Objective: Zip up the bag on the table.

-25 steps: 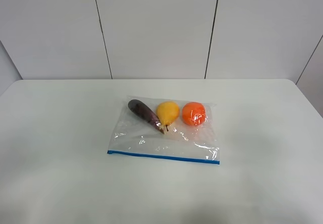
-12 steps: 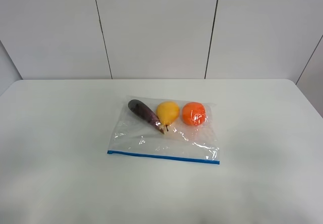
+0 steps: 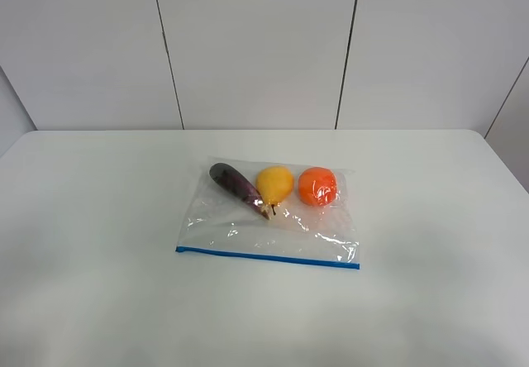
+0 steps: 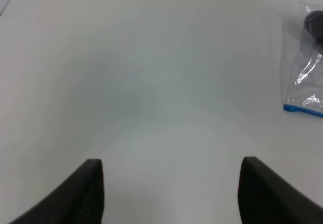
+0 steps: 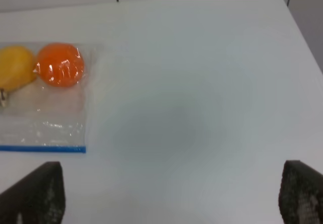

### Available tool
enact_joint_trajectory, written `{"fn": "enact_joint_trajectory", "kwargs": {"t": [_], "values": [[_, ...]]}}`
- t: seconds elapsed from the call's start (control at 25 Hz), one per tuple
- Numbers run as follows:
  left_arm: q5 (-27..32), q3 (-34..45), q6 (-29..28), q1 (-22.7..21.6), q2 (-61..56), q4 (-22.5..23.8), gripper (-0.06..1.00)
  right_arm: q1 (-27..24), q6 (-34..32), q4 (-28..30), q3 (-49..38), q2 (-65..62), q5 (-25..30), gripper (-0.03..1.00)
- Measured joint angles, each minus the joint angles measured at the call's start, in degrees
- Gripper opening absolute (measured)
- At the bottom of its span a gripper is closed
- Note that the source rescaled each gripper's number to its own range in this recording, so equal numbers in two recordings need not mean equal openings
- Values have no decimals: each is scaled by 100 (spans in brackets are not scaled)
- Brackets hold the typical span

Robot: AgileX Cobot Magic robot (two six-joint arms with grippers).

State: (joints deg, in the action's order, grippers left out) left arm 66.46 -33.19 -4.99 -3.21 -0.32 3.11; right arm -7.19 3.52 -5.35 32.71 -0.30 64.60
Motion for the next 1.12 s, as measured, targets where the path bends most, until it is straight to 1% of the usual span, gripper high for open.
{"fn": "enact_joint_trajectory", "kwargs": {"t": [0.12,0.28,1.12], "values": [[0,0,0,0,0,0,69,0,0,23,-222,0,13,100],[0,0,0,0,0,0,69,0,-7,50,-248,-7,-22,98],[0,0,0,0,0,0,69,0,-14,57,-248,-7,-28,98]]}}
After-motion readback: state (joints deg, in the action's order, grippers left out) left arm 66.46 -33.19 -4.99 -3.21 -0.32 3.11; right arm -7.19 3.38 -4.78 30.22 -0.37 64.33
